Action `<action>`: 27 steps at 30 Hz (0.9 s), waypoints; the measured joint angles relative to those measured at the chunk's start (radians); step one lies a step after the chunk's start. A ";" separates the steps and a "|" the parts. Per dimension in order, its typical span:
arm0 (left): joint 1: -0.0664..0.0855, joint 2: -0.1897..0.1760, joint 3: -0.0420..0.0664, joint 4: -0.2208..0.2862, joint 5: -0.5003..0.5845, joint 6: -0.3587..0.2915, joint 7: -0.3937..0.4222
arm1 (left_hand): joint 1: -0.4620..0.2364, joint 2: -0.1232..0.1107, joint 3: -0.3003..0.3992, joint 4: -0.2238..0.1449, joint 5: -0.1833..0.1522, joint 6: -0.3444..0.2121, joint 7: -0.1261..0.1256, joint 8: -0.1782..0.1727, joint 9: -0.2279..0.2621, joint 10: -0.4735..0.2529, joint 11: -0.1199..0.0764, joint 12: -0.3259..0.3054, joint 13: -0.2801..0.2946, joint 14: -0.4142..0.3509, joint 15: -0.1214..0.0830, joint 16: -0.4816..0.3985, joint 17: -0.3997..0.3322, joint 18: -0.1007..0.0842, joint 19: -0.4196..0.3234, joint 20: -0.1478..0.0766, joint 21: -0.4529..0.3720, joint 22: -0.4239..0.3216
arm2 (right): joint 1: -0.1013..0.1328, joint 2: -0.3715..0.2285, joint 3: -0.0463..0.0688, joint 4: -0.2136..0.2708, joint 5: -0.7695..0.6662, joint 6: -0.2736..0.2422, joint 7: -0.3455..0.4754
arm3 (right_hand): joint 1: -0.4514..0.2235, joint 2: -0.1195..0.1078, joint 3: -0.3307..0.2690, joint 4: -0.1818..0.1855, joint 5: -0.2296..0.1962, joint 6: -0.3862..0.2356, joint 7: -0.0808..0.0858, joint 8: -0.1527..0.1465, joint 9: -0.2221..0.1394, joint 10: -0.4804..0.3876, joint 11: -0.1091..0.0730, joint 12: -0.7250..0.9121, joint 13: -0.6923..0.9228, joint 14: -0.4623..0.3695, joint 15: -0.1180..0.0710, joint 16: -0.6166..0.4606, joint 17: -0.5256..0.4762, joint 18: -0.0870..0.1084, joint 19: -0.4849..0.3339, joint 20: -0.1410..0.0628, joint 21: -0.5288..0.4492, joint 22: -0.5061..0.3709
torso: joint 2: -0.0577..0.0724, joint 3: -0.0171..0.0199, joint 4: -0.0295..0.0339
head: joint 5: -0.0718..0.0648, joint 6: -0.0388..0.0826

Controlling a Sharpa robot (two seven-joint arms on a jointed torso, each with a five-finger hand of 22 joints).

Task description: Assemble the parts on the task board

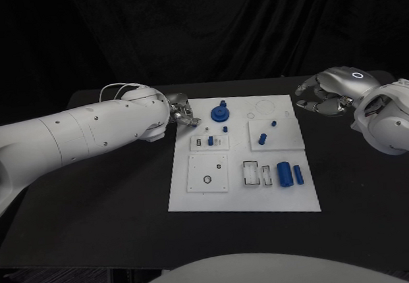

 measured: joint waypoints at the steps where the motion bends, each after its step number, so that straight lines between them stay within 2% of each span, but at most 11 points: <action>1: 0.000 0.000 0.000 0.000 0.005 0.000 0.000 | 0.008 -0.002 0.009 -0.004 0.000 0.000 0.000 -0.001 0.000 0.000 0.000 0.000 0.000 0.000 0.000 0.000 0.000 0.000 0.000 0.000 0.000 0.000 | 0.000 0.000 0.000 0.000 0.000 0.000 0.000 | 0.000 0.000 0.000 0.000 0.000 0.000 0.000 0.000 0.000 0.000 0.000 0.000 0.000 0.000 0.000 0.000 0.000 0.000 0.000 0.000 0.000 0.000 | 0.000 0.0000 0.0000 | 0.000 0.000; 7: 0.000 -0.014 0.000 0.012 0.029 -0.003 0.002 | 0.022 -0.016 0.035 -0.013 0.000 -0.002 0.002 -0.001 0.000 0.000 0.000 0.000 0.000 0.000 0.000 0.000 0.000 0.000 0.000 0.000 0.000 0.000 | 0.000 0.000 0.000 -0.001 0.003 0.002 0.000 | 0.000 0.000 0.000 0.000 0.000 0.000 0.000 0.000 0.000 0.000 0.000 0.000 0.000 0.000 0.000 0.000 0.000 0.000 0.000 0.000 0.000 0.000 | 0.000 0.0000 0.0004 | -0.001 0.000; 11: 0.000 -0.040 0.000 0.043 0.040 -0.018 0.002 | 0.024 -0.018 0.045 -0.014 0.000 -0.002 0.002 -0.001 0.001 0.000 0.000 0.000 0.000 0.000 0.000 0.000 0.000 0.000 0.000 0.000 0.000 0.000 | 0.000 -0.003 0.000 -0.001 0.004 0.003 0.000 | 0.000 0.000 0.000 0.000 0.000 0.000 0.000 0.000 0.000 0.000 0.000 0.000 0.000 0.000 0.000 0.000 0.000 0.000 0.000 0.000 0.000 0.000 | 0.000 0.0000 0.0006 | 0.000 0.000; 15: 0.000 -0.074 0.000 0.093 0.059 -0.046 -0.002 | 0.031 -0.025 0.066 -0.017 0.000 -0.002 0.003 -0.001 0.001 0.000 0.000 0.000 0.000 0.000 0.000 0.000 0.000 0.000 0.000 0.000 0.000 0.000 | 0.000 -0.006 0.000 -0.001 0.005 0.004 0.000 | 0.000 0.000 0.003 -0.003 0.000 0.000 0.000 0.000 -0.001 0.000 0.000 0.000 0.000 0.000 0.000 0.000 0.000 0.000 0.000 0.000 0.000 0.000 | 0.000 0.0000 0.0008 | 0.001 0.000; 23: 0.000 -0.161 0.000 0.224 0.102 -0.128 -0.020 | 0.037 -0.033 0.090 -0.019 0.000 0.002 0.002 -0.001 0.001 0.000 0.000 0.000 0.000 0.000 0.000 0.000 0.000 0.000 0.000 0.000 0.000 0.000 | 0.000 -0.012 0.000 -0.001 0.005 0.005 -0.001 | 0.000 0.000 0.003 -0.003 0.000 0.000 0.000 0.000 -0.002 0.000 0.000 0.000 0.000 0.000 0.000 0.000 0.000 0.000 0.000 0.000 0.000 0.000 | 0.000 0.0001 0.0013 | -0.001 0.000; 27: 0.000 -0.191 0.000 0.284 0.116 -0.161 -0.030 | 0.038 -0.033 0.094 -0.020 -0.001 0.002 0.002 -0.001 0.001 0.000 0.000 0.000 0.000 0.000 0.000 0.000 0.000 0.000 0.000 0.000 -0.004 0.000 | 0.000 -0.013 0.000 -0.001 0.006 0.006 -0.002 | 0.000 0.000 0.003 -0.003 0.000 0.000 0.000 0.000 -0.002 0.000 0.000 0.000 0.000 0.000 0.000 0.000 0.000 0.000 0.000 0.000 0.000 0.000 | 0.000 0.0003 0.0014 | 0.001 0.000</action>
